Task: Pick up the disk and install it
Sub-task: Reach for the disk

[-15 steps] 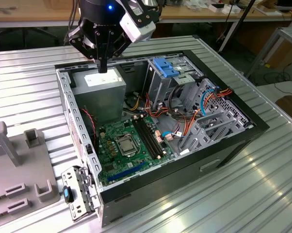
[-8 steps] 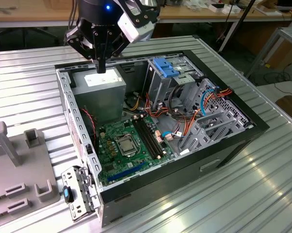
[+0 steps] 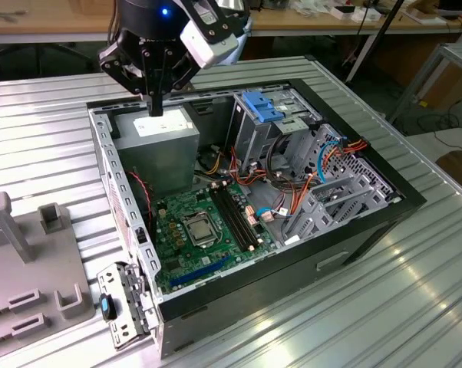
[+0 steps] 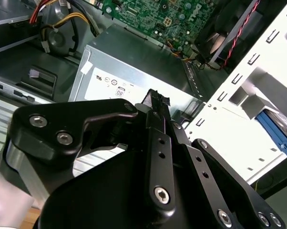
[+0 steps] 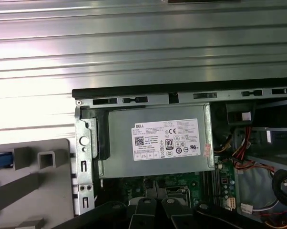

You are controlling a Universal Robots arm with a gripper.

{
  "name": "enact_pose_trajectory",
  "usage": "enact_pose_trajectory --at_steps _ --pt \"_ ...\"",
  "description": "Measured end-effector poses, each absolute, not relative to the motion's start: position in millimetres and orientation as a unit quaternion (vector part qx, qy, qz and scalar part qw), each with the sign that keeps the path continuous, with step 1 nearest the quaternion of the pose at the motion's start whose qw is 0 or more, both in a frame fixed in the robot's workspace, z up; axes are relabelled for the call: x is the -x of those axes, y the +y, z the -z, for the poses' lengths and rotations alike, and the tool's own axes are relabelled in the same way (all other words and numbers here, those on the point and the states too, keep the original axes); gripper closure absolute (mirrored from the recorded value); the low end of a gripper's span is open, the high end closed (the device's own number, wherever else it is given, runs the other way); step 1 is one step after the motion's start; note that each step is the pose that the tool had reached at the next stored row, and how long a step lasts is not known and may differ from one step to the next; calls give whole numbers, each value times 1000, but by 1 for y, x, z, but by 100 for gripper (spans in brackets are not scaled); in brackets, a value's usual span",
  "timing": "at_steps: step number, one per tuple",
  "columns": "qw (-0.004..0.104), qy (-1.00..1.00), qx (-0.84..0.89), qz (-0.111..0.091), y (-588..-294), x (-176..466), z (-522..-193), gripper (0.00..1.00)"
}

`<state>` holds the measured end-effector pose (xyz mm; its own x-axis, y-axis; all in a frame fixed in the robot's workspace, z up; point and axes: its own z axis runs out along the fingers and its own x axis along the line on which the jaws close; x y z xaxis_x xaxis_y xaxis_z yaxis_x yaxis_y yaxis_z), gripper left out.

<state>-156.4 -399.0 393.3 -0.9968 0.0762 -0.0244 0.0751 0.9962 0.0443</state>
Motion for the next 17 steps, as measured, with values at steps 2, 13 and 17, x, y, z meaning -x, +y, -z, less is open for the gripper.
enact_pose_trajectory --at_steps 2,13,17 --pt "13 999 -38 -22 -399 158 -393 89" --pt "13 999 -38 -22 -399 173 -393 89" --pt "13 999 -38 -22 -399 179 -393 89"
